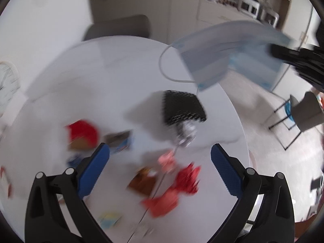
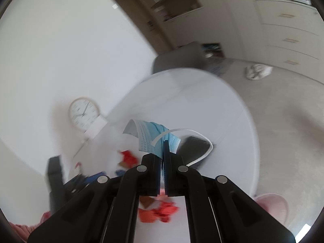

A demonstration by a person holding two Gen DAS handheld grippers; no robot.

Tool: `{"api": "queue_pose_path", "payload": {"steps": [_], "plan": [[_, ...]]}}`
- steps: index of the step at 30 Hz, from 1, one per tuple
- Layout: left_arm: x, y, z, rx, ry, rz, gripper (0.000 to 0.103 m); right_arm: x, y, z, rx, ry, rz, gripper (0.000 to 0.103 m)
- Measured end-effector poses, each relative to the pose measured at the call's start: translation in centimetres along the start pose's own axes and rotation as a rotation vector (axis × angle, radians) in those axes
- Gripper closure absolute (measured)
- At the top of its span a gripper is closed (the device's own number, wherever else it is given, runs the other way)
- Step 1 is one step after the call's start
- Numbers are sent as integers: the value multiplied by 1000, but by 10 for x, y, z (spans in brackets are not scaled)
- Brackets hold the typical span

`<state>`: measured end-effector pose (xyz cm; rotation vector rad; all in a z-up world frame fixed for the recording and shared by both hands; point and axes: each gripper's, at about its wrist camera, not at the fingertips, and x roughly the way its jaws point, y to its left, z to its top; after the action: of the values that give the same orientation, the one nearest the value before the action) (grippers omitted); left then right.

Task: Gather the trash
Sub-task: 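Grasp the black mesh net with the left gripper while the right gripper holds the mask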

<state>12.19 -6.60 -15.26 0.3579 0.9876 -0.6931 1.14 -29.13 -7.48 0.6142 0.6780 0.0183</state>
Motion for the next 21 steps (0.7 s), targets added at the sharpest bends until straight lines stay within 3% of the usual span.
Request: {"api": "queue_pose_path", "payload": {"steps": [3, 6, 10, 15, 17, 19, 21], "plan": [[48, -24, 31, 36, 73, -27, 7, -25, -38, -8, 59, -25, -74, 100], [90, -30, 50, 6, 150, -49, 7, -39, -68, -21, 104, -29, -120, 100], [140, -18, 73, -82, 251, -50, 7, -57, -111, -37, 162, -19, -162, 100], [178, 9, 79, -257, 378, -157, 8, -69, -152, -47, 208, 5, -169, 100], [189, 16, 76, -339, 420, -176, 15, -68, -162, -47, 222, 16, -170, 100], [195, 20, 71, -413, 444, -189, 32, -69, -171, -49, 230, 26, -162, 100], [197, 22, 67, -465, 456, -205, 39, -67, -179, -48, 233, 41, -154, 100]]}}
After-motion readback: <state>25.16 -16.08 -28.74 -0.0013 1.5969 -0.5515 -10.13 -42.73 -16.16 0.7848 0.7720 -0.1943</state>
